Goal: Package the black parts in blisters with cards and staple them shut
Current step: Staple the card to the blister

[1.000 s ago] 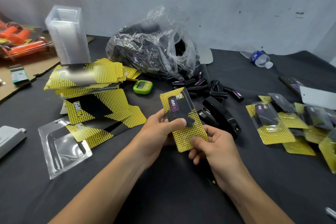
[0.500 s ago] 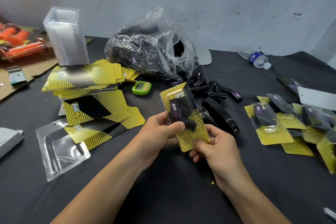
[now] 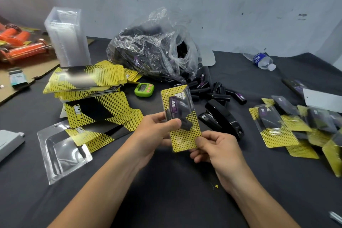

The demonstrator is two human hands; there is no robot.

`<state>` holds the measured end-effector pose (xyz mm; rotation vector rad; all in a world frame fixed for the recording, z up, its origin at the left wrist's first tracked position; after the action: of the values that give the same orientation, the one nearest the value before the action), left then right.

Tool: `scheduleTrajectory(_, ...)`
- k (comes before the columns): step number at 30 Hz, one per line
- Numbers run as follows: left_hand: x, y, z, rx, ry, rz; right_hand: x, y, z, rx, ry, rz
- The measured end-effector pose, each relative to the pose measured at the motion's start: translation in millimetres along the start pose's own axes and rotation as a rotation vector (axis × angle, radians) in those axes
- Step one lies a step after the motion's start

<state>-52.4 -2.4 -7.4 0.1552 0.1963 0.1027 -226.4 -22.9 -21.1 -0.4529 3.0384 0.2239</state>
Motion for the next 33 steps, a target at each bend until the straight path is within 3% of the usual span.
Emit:
scheduleTrajectory(4, 7.4, -0.3, 4.7, -0.03, -0.029, 0.051, 4.0, 0.1, -9.5, 0.03, 0.154, -0.071)
scheduleTrajectory(8, 19.8, -4.0, 10.6, -0.051, -0.046, 0.118, 54.7, 13.9, -56.1, 0.485, 0.272, 0.42)
scheduleTrajectory(10, 23.6, -4.9, 11.6, -0.052, -0.039, 0.137, 72.8, 11.8, -71.4, 0.51, 0.459, 0.581)
scheduleTrajectory(11, 24.9, -4.9, 11.4, -0.048, -0.038, 0.146, 73.7, 1.7, -72.3, 0.418, 0.628, 0.526)
scheduleTrajectory(13, 27.2, -4.9, 10.4, -0.039, -0.033, 0.163, 67.3, -18.4, -57.5, 0.154, 0.932, 0.248)
scheduleTrajectory(15, 31.3, -5.4, 9.6, -0.037, -0.03, 0.182, 58.4, -21.5, -47.9, 0.037, 0.997, 0.085)
scheduleTrajectory(19, 39.3, -8.8, 10.9, -0.043, 0.015, 0.217, 44.2, -11.3, -51.3, 0.051, 0.969, 0.024)
scheduleTrajectory(26, 49.4, -9.7, 14.5, -0.073, 0.085, 0.285, 3.0, -7.1, -43.8, 0.102, 1.326, -0.018)
scheduleTrajectory(30, 50.7, -5.9, 21.0, -0.139, 0.137, 0.313, 2.1, -11.1, -42.8, 0.137, 1.223, 0.093)
scheduleTrajectory(33, 51.1, -5.3, 24.7, -0.157, 0.225, 0.311, 9.5, -3.9, -42.6, 0.15, 0.782, 0.04)
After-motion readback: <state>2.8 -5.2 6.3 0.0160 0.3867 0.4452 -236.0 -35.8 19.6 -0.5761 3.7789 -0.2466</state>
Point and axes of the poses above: each hand's wrist, its own y-axis away from the middle knuckle, its own x-axis out of the back of the hand, z = x × y, the point moved 6 cm from there along -y, towards the middle knuckle, and after that the axes turned 1 degree about -y, right-handed, at the moved point
